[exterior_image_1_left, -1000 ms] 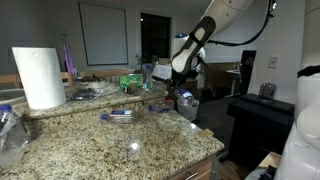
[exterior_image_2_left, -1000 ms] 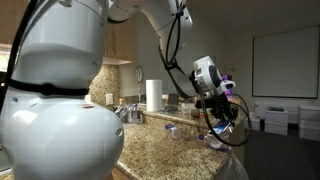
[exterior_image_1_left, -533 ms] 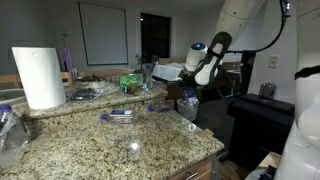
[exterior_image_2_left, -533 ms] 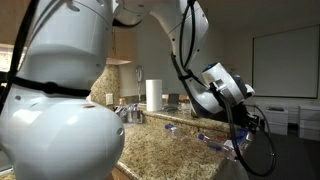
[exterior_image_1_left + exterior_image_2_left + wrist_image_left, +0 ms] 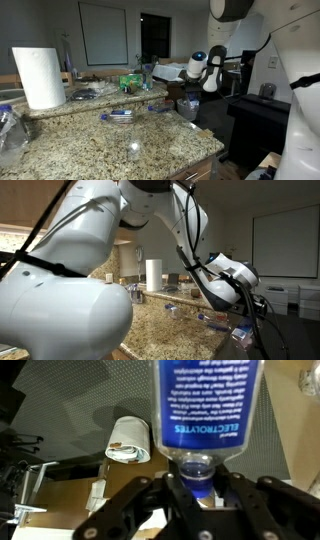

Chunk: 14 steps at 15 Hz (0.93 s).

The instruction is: Put three bottles inside the bin on the floor

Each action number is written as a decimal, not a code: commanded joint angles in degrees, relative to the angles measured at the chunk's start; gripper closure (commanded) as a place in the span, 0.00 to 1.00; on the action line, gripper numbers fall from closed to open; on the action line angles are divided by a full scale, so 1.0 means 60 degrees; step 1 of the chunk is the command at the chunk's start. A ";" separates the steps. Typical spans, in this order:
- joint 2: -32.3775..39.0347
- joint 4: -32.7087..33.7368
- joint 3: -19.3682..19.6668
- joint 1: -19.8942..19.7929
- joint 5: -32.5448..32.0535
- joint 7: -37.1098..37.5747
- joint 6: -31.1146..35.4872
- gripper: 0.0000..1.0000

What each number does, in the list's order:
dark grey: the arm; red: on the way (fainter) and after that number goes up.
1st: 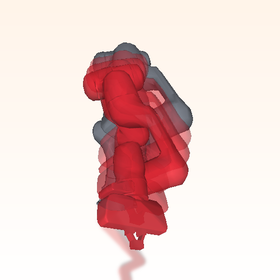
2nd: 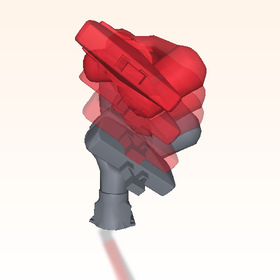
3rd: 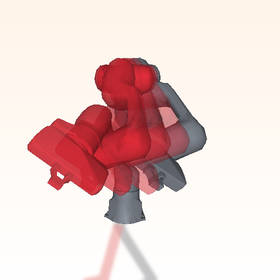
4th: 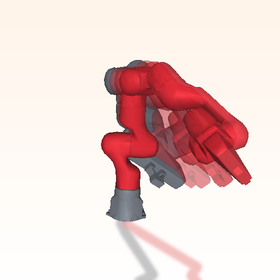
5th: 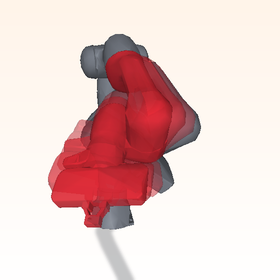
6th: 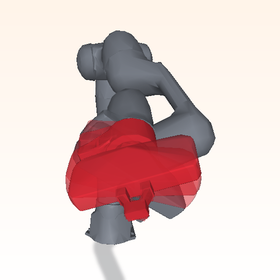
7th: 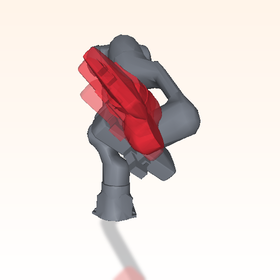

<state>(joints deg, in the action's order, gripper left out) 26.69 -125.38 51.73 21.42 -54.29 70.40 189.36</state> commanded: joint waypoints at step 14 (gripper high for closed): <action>0.3402 -0.1544 0.2030 0.2281 0.2698 0.1485 0.1605 0.90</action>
<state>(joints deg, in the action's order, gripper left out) 46.12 -132.19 62.94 33.76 -40.54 77.16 197.03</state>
